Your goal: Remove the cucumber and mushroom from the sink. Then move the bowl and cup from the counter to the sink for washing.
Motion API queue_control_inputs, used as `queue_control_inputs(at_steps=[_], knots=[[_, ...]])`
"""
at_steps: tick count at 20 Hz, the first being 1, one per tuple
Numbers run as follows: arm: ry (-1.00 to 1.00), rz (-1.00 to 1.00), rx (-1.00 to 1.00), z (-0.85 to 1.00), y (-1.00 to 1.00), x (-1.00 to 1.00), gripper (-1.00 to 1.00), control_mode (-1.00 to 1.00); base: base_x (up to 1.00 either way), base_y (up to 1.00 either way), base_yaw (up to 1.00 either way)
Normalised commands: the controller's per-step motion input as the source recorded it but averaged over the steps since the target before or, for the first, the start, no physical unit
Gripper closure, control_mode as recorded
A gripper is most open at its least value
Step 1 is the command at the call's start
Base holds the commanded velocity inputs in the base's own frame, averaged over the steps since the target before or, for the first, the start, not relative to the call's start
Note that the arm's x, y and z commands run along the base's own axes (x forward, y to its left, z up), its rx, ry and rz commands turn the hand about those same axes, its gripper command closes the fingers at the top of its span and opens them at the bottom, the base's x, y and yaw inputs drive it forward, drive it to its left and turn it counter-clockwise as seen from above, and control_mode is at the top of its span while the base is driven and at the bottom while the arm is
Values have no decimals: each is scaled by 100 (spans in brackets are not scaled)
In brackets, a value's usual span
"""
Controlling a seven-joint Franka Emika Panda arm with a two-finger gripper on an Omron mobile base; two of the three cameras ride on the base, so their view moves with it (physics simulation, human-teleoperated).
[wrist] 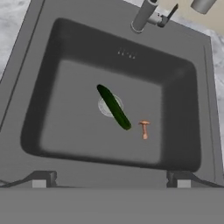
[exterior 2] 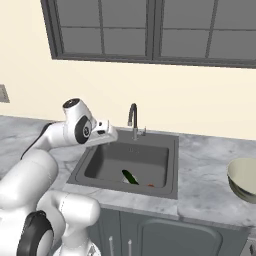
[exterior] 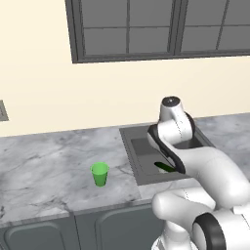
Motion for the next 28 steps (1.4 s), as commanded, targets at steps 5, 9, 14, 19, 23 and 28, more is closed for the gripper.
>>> queue_control_inputs(at_steps=[5, 9, 14, 19, 23, 28], knots=[[0, 0, 0, -18, -1, 12, -100, -100, 0, 0, 0], [0, 0, 0, -18, -1, 13, -100, -100, 0, 0, 0], [0, 0, 0, -17, -3, 15, -100, -100, 0, 0, 0], [0, 0, 0, -16, -2, 16, -100, -100, 0, 0, 0], [0, 0, 0, -16, -6, 13, -100, -100, 0, 0, 0], [0, 0, 0, -14, -11, 14, -100, -100, 0, 0, 0]])
